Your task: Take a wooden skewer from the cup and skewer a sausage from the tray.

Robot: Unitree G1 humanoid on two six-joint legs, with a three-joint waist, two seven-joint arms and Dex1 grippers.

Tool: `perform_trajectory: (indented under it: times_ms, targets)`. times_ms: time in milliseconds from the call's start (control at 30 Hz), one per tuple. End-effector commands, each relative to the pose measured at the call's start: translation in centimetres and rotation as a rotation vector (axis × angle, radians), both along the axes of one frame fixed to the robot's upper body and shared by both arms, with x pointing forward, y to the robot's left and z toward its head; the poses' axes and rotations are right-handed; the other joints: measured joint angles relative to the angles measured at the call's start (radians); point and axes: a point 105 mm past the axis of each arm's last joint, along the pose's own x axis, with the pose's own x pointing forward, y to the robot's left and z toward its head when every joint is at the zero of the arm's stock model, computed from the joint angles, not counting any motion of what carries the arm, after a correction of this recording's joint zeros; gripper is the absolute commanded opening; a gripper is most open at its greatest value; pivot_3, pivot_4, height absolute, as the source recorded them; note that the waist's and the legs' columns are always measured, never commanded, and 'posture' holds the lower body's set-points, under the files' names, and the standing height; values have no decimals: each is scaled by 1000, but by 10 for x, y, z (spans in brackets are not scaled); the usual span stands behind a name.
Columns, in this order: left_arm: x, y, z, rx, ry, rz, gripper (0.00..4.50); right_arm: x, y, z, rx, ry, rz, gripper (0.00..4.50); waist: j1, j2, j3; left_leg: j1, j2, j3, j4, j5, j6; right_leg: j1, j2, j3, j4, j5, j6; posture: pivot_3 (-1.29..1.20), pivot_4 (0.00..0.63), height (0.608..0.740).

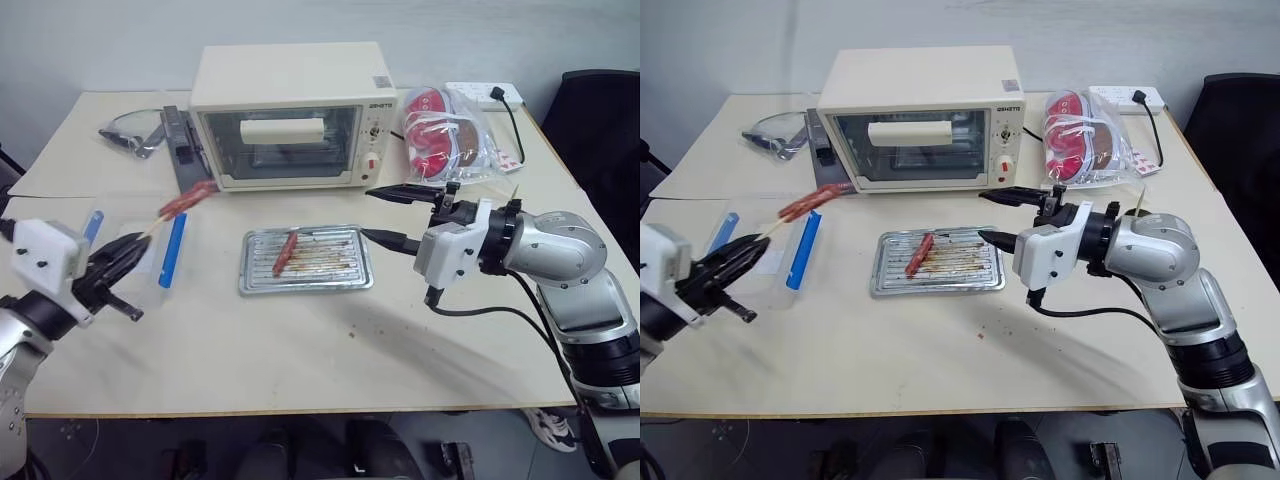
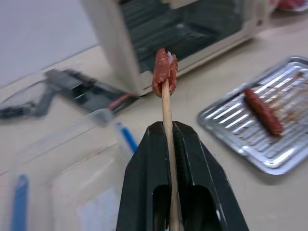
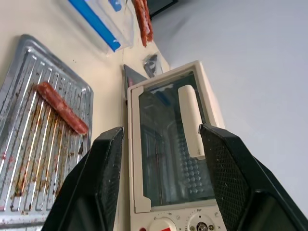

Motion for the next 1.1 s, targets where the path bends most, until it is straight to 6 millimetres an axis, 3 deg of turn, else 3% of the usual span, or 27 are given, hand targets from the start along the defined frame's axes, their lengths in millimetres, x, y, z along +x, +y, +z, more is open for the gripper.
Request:
perform_trajectory:
  times_ms: [33, 200, 267, 333, 533, 700, 900, 1000, 1100]
  targets:
    - [-16, 32, 3, -11, -60, 196, 0, -5, 1, 17, 56, 12, 30, 2616, 1, 0, 0, 0, 0, 0, 0, 0, 0, 0, 0, 0, 0, 0, 0, 0, 150, 740]
    - [-26, 46, -9, -26, -48, 293, 0, -5, 1, 22, 86, 71, 40, 2616, 6, -1, -1, 0, 0, 0, 0, 0, 0, 1, -1, 0, -2, 0, 0, 0, 150, 740]
    - [-22, 51, -23, -30, -16, 311, 0, -10, 3, 24, 130, 191, 83, 2616, 7, -1, -1, 0, 0, 0, 0, 0, 0, 1, -1, 0, -2, 0, 0, 0, 150, 740]
    - [-11, 53, -35, -44, 15, 306, 0, -13, 4, 26, 166, 294, 102, 2983, 8, -1, -1, 0, 0, 0, 0, 0, 0, 1, -1, 0, -2, 0, 0, 0, 150, 740]
    - [16, 54, -46, -37, 42, 246, 0, -12, 7, 33, 204, 336, 68, 4461, 10, -2, -1, 0, 0, -1, 0, -1, 1, 1, -1, -1, -2, 0, 0, 0, 150, 740]
    - [38, 54, -38, -25, 20, 204, 0, -12, 8, 32, 222, 348, 45, 4461, 10, -2, -1, 0, 0, -1, 0, -1, 1, 0, -1, -1, -2, 0, 0, 0, 150, 740]
    - [47, 49, -40, -25, 33, 170, 0, -12, 9, 31, 245, 356, 23, 4461, 1, -2, -1, 0, 0, 0, 0, -1, 1, 0, -1, -1, 0, 0, 0, 0, 150, 740]
    - [46, 47, -39, -36, 30, 153, 677, -11, 9, 31, 257, 362, 18, 4500, 2, -2, -1, 0, 0, 0, 0, -1, 0, 0, -1, -1, 0, 0, 0, 0, 150, 740]
    - [37, 49, -24, -49, -10, 146, 1365, -10, 7, 32, 273, 377, 10, 4500, 2, -2, -1, 0, 0, -1, 0, -1, 1, 0, -1, -1, 0, 0, 0, 0, 150, 740]
